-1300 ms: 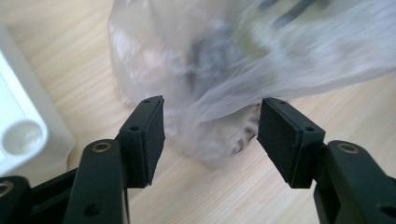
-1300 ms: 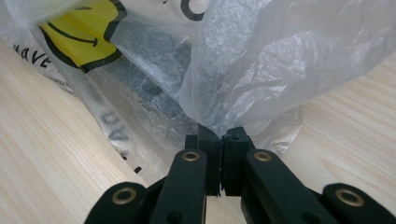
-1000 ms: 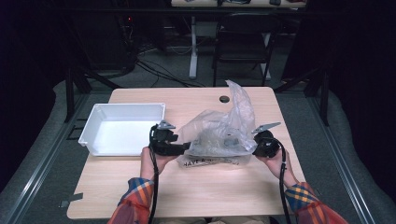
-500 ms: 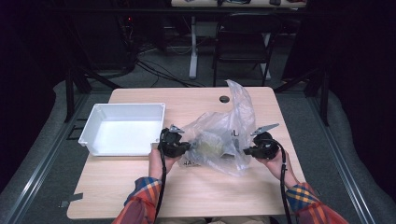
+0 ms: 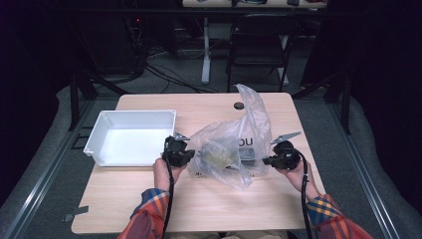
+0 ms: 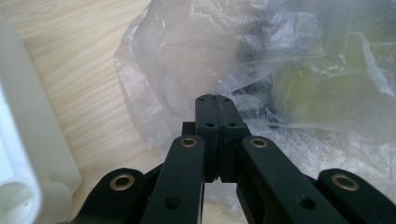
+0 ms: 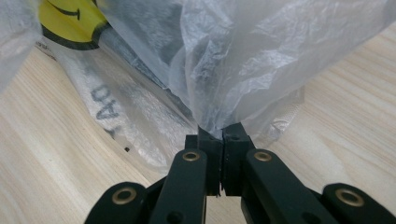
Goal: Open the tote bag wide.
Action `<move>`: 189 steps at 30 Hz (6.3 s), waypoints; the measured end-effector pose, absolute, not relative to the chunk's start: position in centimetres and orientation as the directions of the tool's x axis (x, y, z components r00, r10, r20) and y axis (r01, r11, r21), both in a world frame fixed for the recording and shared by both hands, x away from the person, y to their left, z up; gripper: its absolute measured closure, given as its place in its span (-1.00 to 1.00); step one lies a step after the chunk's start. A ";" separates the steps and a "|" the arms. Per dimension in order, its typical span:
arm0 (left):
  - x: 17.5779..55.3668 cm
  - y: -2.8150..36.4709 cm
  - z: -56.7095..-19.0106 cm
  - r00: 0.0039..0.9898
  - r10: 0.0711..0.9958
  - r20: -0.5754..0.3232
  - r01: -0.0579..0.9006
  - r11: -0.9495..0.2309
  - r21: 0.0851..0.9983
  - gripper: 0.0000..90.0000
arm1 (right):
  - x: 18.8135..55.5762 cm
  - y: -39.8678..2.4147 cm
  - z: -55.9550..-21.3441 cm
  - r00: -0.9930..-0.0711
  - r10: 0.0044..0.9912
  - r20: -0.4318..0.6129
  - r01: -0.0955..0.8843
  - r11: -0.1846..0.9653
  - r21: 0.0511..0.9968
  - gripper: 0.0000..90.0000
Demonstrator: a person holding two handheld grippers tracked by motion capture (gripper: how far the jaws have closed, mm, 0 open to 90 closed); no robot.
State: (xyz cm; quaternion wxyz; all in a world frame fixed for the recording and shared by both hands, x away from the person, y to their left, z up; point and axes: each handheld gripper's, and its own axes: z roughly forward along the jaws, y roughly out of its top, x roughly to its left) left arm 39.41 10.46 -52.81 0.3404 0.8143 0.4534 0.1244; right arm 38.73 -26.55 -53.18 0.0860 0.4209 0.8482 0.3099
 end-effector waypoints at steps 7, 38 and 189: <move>39.5 11.0 -53.0 0.544 0.830 -0.123 0.665 -0.337 0.666 1.00 | 38.7 -27.1 -53.5 -0.622 0.775 0.108 0.674 0.461 0.577 0.94; 39.6 11.6 -53.3 0.536 0.827 -0.169 0.686 -0.310 0.658 0.99 | 39.1 -27.8 -51.7 -0.591 0.803 0.077 0.636 0.404 0.658 1.00; 39.7 12.9 -52.5 0.469 0.881 -0.059 0.657 -0.303 0.690 0.93 | 39.2 -29.7 -53.2 -0.578 0.812 -0.082 0.663 0.526 0.532 0.78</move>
